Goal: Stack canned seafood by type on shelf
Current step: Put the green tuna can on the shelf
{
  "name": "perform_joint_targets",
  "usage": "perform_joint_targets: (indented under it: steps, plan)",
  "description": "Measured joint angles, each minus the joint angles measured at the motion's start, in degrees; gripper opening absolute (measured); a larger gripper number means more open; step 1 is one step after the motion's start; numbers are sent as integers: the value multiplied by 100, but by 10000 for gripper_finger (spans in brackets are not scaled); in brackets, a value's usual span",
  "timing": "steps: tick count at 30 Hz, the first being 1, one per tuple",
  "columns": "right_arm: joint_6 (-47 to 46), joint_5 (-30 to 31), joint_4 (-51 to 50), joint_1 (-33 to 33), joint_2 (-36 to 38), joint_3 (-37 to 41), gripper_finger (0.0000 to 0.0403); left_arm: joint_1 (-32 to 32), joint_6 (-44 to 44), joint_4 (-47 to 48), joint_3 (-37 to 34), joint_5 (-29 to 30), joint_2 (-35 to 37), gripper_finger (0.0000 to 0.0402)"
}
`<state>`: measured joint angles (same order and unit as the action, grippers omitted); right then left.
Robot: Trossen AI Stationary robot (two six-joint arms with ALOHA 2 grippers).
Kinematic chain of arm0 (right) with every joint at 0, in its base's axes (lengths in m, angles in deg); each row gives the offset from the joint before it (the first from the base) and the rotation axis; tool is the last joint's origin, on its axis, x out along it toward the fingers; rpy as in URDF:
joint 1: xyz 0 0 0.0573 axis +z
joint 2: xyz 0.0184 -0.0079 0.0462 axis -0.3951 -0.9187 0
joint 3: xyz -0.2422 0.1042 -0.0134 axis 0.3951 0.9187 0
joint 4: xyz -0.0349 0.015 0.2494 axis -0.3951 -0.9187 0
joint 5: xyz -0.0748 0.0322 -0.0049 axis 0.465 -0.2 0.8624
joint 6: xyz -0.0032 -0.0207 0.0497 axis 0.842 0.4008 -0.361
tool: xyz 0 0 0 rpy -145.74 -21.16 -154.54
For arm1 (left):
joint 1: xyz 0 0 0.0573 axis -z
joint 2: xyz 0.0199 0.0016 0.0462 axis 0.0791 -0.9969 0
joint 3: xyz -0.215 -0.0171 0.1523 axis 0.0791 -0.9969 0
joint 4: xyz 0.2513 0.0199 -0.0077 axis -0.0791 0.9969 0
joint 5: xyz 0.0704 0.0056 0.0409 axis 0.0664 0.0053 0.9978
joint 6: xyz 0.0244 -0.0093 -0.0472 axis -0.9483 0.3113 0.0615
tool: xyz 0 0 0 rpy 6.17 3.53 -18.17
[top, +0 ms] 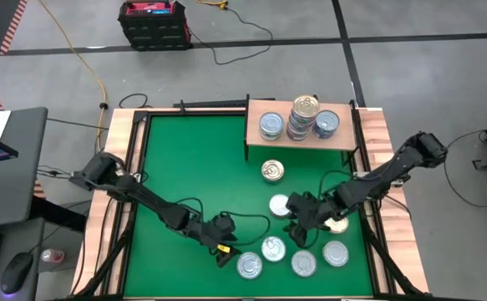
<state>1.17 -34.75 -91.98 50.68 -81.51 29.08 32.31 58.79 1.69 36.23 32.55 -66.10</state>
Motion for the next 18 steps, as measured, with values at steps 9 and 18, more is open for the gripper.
perform_joint_targets:
  steps: [9,18]
  plan:
    - [-791,831,13,904,179,0,219,218,-147,1053,917,392,-856,247]
    - [-980,1294,122,1280,177,-2,191,8,129,2725,1115,985,-753,247]
